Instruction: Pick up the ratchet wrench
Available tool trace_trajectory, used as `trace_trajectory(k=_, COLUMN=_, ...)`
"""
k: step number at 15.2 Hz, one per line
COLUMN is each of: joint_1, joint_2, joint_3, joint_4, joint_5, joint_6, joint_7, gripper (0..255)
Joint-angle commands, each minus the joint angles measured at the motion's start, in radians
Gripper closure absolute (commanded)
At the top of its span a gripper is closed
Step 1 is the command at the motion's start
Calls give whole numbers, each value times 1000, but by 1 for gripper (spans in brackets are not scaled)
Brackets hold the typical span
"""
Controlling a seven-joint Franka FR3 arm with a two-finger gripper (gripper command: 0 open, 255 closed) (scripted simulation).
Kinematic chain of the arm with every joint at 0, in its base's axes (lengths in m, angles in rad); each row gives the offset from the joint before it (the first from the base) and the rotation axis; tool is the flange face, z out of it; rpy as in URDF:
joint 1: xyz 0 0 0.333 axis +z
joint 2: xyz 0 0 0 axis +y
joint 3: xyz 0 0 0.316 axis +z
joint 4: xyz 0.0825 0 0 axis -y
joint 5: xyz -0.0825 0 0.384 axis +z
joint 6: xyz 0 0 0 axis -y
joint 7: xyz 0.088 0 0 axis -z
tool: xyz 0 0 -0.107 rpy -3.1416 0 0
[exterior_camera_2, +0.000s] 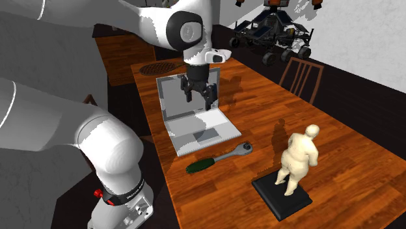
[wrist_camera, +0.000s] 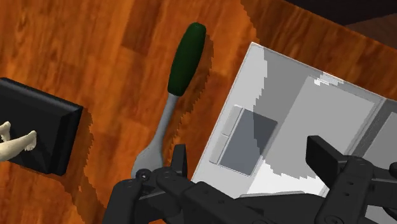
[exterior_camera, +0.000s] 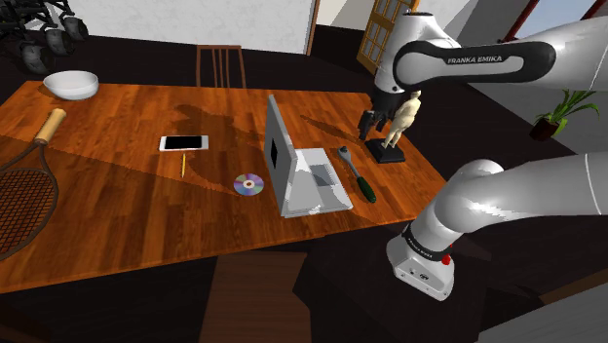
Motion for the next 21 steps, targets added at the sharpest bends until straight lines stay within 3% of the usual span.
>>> trace_trajectory(k=1, joint_1=-21, joint_2=40, joint_3=-12, joint_4=-31, joint_5=-8, joint_6=77, joint_7=27, gripper=0)
trace_trajectory(k=11, joint_1=-118, joint_2=372, joint_3=-89, joint_4=-118, joint_5=-39, joint_6=516, joint_7=137, gripper=0)
trace_trajectory(k=17, joint_1=-148, joint_2=643, joint_3=-140, joint_4=-100, joint_5=8, joint_6=778, joint_7=165, gripper=0)
trace_trajectory(k=21, joint_1=-144, joint_2=710, joint_3=-140, joint_4=-97, joint_5=39, joint_6=841, joint_7=147, gripper=0)
